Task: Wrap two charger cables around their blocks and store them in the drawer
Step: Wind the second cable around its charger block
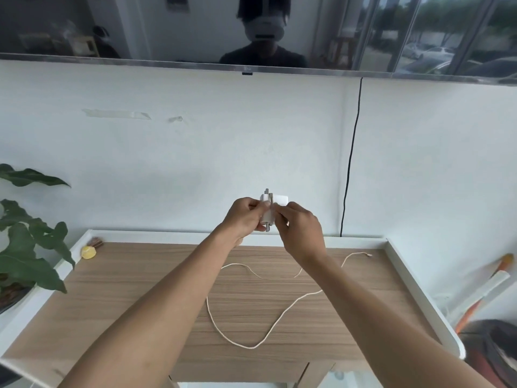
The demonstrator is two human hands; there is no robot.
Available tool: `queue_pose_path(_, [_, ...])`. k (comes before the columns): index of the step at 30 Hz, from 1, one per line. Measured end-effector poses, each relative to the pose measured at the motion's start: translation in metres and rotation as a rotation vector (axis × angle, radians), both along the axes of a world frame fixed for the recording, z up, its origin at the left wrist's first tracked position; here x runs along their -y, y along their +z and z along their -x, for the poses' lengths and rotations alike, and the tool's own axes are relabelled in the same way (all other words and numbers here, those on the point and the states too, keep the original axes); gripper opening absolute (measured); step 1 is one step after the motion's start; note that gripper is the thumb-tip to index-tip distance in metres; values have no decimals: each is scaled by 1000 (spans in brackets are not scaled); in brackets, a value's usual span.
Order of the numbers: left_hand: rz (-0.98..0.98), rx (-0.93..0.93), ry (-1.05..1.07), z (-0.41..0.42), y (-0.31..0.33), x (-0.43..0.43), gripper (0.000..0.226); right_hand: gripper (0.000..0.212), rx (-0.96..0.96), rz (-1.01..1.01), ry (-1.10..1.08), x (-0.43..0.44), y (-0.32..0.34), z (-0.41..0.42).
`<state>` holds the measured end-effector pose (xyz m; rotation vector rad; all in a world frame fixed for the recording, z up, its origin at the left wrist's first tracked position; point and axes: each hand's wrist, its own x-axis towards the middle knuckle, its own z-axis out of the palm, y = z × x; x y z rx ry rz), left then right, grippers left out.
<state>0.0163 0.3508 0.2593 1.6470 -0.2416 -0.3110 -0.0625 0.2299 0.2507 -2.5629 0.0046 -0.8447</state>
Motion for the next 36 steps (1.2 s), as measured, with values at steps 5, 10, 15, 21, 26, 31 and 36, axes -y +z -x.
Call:
queue_pose_path(5, [42, -47, 32, 3, -1, 8, 22, 23, 82, 48, -36, 2, -13, 1])
queue_pose_path(10, [89, -115, 58, -3, 4, 3, 25, 27, 124, 87, -2, -1, -25, 4])
queue_pose_path(15, [154, -219, 35, 0, -1, -1, 30, 30, 170, 95, -37, -2, -28, 2])
queue_pose_path(21, [205, -239, 39, 2, 0, -6, 28, 21, 214, 125, -56, -3, -29, 0])
queue_pose_path(26, [178, -220, 40, 1, 2, -8, 23, 23, 246, 102, -64, -7, -33, -1])
queue_pose_path(31, [238, -271, 42, 4, -1, -9, 24, 29, 261, 38, -61, -10, -33, -1])
queue_pose_path(36, [194, -267, 24, 3, 1, -8, 30, 23, 244, 50, -55, -6, -36, -1])
